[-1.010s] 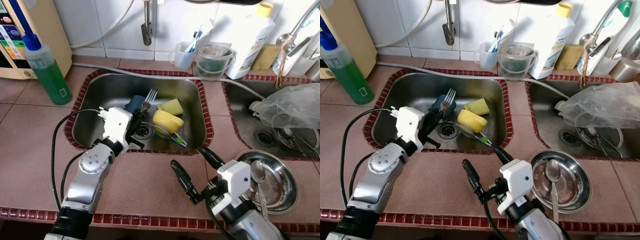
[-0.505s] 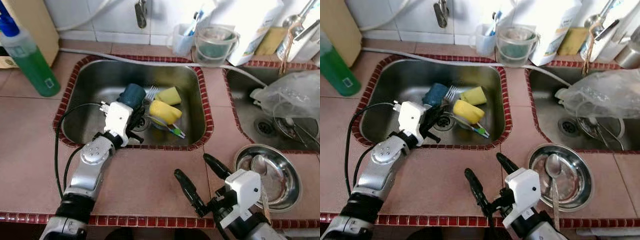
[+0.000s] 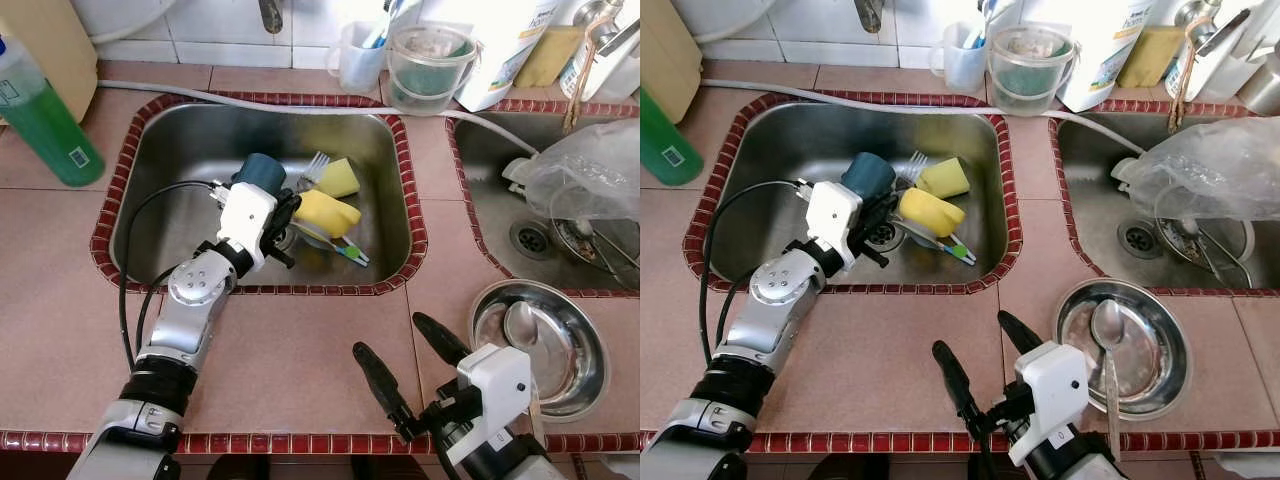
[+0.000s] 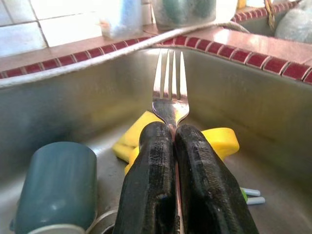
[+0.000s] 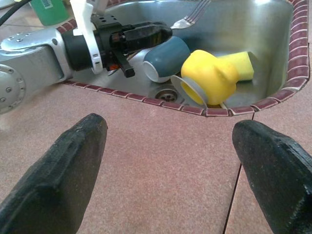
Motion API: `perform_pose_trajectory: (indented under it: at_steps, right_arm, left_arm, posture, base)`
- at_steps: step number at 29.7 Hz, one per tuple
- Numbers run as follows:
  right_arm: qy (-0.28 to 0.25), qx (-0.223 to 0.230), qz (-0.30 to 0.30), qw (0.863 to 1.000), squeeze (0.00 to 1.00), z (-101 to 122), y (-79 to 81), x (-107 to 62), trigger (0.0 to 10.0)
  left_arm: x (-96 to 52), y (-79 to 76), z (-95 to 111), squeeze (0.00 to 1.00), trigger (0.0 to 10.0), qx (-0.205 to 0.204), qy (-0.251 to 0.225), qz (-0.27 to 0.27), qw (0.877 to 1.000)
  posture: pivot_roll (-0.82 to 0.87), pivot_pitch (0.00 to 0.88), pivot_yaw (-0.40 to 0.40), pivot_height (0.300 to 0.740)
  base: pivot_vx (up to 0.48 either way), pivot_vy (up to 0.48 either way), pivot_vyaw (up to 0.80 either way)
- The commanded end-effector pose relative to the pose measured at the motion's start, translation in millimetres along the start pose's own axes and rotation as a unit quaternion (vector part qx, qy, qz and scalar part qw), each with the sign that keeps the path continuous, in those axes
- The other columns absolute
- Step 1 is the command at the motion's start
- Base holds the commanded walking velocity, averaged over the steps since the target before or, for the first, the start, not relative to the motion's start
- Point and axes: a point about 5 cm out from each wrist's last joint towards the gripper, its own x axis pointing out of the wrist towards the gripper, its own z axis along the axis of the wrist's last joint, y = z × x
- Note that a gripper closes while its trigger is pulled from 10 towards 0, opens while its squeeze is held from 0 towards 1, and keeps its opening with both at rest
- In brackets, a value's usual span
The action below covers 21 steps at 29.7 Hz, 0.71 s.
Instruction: Kitchen organization
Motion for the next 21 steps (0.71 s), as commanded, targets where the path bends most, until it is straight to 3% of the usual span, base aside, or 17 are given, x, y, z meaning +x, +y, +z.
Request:
perform_pose_trajectory:
  at_steps: [1, 8, 21]
  right_arm:
    - [0.005, 0.002, 0.001, 1.0, 0.0, -0.3, 2.2, -2.6, 10.0]
    - [0.004, 0.007, -0.001, 1.0, 0.0, -1.3, 4.2, -0.8, 10.0]
    - [0.003, 0.01, -0.004, 1.0, 0.0, -1.5, 7.2, -0.5, 10.0]
  left_arm:
    - [-0.6, -3.1, -6.1, 0.0, 10.0, 0.002, 0.017, -0.014, 1.0]
    - [3.3, 8.6, 1.6, 0.0, 10.0, 0.075, 0.021, -0.027, 0.997]
    - [4.2, 27.9, 1.2, 0.0, 10.0, 0.13, 0.077, -0.041, 0.988]
  posture:
    - [-0.2, 0.323, -0.013, 0.74]
    - [-0.19, 0.323, -0.004, 0.74]
    - [-0.18, 0.324, -0.001, 0.74]
  base:
    - [0.0, 0.0, 0.0]
    - [0.0, 0.0, 0.0]
    - [0.0, 0.0, 0.0]
